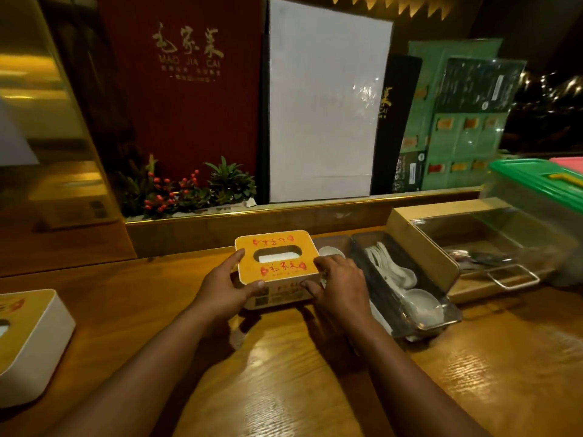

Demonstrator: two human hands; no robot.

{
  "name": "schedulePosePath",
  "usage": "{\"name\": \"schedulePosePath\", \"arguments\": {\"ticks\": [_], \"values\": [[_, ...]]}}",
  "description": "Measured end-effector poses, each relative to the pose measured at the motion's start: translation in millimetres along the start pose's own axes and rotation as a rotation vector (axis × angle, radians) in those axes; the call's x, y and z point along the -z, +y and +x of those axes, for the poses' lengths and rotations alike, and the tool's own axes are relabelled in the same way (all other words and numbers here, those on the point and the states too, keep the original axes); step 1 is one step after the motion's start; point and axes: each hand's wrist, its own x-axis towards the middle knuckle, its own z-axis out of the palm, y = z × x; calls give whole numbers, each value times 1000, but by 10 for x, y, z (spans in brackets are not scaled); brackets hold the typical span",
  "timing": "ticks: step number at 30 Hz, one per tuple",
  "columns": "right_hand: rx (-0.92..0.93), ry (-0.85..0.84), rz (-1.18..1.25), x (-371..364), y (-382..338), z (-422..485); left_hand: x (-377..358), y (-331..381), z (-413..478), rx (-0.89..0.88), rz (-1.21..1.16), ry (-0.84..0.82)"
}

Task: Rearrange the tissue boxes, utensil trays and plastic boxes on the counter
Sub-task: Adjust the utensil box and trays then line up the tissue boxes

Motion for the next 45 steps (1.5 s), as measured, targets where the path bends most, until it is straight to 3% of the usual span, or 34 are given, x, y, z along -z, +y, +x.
{"name": "schedulePosePath", "arguments": {"ticks": [18,24,28,35,40,45], "values": [[-48,-33,58,57,14,-25,-59,-6,53,-16,-9,-28],[-24,2,-33,133,-49,-89,172,-85,-105,-84,30,-15],[107,92,91,102,-564,-203,713,-164,-321,-193,250,87],[435,-171,167,-557,-1913,-629,1951,-422,-807,-265,490,302],[481,-267,286,-943,-2645,-853,2620,-816,-1120,-99,597,429],[498,-338,300,-1191,-3198,-1041,3075,-1172,-1269,64,546,480]]}}
